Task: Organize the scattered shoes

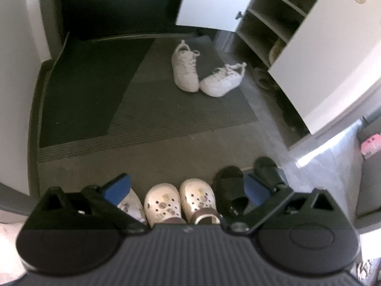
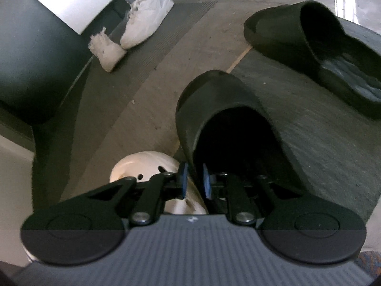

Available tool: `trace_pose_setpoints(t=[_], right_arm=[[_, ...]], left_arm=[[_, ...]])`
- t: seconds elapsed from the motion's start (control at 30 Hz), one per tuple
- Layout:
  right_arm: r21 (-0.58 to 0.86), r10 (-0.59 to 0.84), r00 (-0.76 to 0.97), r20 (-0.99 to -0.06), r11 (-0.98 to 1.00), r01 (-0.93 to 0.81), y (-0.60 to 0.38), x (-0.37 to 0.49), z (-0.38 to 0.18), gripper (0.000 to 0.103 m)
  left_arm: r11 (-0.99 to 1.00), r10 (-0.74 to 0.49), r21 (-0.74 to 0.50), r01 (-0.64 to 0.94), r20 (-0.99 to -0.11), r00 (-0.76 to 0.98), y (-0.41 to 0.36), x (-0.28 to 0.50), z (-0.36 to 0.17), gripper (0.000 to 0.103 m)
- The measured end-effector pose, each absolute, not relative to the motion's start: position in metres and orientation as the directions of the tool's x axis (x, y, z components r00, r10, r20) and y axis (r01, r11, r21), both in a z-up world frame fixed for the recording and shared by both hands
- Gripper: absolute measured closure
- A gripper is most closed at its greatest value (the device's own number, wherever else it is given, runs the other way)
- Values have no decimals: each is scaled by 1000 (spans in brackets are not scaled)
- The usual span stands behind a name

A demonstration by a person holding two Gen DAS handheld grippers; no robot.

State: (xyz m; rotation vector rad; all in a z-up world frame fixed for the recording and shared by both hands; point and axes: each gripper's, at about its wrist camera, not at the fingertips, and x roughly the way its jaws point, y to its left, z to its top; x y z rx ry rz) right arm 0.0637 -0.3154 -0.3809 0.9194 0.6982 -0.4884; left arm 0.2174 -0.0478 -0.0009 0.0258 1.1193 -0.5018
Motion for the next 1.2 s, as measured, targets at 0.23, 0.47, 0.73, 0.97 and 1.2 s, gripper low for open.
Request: trace_pose_setpoints(t=[0.23, 0.47, 0.73, 0.97, 1.2], right_arm=[[649, -378, 679, -629, 226, 727, -366, -8, -375, 25], [683, -484, 629, -609, 84, 726, -413, -18, -375, 21], [622, -405, 655, -638, 230, 749, -457, 28, -393, 32], [576, -334, 645, -687, 290, 764, -463, 61, -420, 46], [501, -362, 588, -723, 312, 807, -465, 71, -417, 83]], left_arm=[[901, -344, -196, 388, -866, 362, -40, 211, -2, 0], [915, -320, -185, 358, -873, 367, -29, 217, -5, 0], [928, -281, -173, 329, -906, 316, -28, 235, -24, 0], [921, -282, -181, 345, -920, 271, -40, 248, -36, 0], [910, -275, -147, 389, -914, 298, -54, 247, -34, 1]])
